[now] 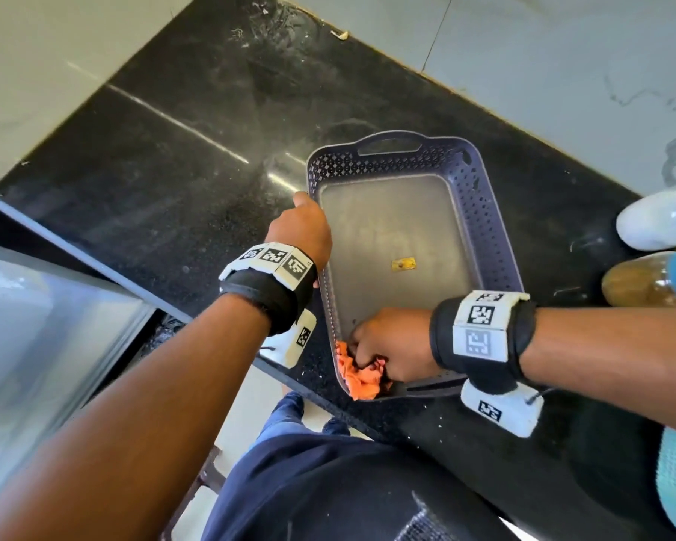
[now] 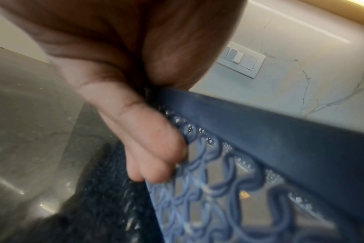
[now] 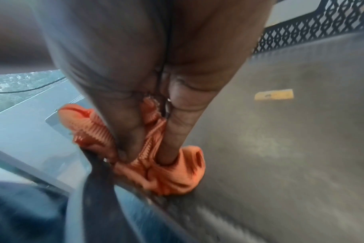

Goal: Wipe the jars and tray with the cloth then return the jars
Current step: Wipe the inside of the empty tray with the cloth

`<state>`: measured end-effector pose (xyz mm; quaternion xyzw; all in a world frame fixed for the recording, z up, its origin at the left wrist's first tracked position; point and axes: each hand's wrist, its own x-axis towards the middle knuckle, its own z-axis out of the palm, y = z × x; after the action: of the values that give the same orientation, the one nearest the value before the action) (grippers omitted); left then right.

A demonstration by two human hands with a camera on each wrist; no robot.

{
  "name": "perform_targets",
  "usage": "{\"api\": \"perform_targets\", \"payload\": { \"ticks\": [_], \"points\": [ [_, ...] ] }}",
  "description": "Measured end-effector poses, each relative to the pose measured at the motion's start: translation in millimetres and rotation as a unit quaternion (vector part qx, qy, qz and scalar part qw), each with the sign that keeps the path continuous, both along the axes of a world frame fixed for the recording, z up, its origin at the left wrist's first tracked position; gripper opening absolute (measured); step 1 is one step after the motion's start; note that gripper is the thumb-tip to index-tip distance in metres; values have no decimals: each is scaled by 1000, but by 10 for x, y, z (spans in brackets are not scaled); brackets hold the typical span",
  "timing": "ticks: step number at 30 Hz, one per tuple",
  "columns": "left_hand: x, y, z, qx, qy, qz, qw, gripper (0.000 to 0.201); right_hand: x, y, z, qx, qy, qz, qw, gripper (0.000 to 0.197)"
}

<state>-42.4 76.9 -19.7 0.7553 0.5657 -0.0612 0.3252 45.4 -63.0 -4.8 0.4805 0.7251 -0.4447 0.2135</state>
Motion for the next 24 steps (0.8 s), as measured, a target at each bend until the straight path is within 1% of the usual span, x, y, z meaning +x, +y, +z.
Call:
{"api": "perform_targets", "payload": {
  "ticks": [2, 3, 5, 6, 8, 10, 12, 14, 16, 18, 19, 22, 24],
  "points": [
    [33, 58, 78, 2, -19, -8, 1000, 31, 55, 117, 41, 20, -1, -37, 999, 23],
    [38, 83, 124, 5, -32, -14, 999, 33, 68, 186, 73, 38, 1, -62, 997, 20],
    [1, 86, 203, 6, -50, -41, 998, 40, 75, 295, 140, 78, 8, -103, 992, 8],
    [-46, 61, 222, 1, -52, -60, 997, 41, 76, 330, 165, 88, 11, -117, 989, 7],
    [-178, -18, 201, -26, -53, -91, 994, 36, 61, 361, 180, 88, 5, -122, 989, 11],
    [-317, -112, 145, -72, -67, -88, 991, 26, 42, 370, 166, 93, 9, -127, 987, 11],
    [-387, -167, 90, -87, -54, -87, 991, 24, 21, 376, 151, 89, 15, -135, 987, 14],
    [-388, -216, 84, -59, -9, -111, 992, 20, -16, 365, 139, 73, 24, -140, 987, 16],
    [-354, -258, 92, -25, 16, -117, 993, 13, -42, 318, 120, 66, 32, -140, 988, 11],
    [-321, -301, 82, -3, 32, -117, 993, 16, -30, 231, 107, 64, 34, -135, 988, 3],
    [-307, -321, 75, 6, 37, -115, 993, 20, 3, 182, 97, 63, 29, -130, 989, 6],
    [-299, -367, 59, 24, 46, -114, 992, 21, 247, 50, 115, 38, -21, -103, 994, 6],
    [-306, -382, 67, 36, 49, -113, 992, 17, 472, -47, 150, 7, -69, -74, 995, 12]
  ]
}}
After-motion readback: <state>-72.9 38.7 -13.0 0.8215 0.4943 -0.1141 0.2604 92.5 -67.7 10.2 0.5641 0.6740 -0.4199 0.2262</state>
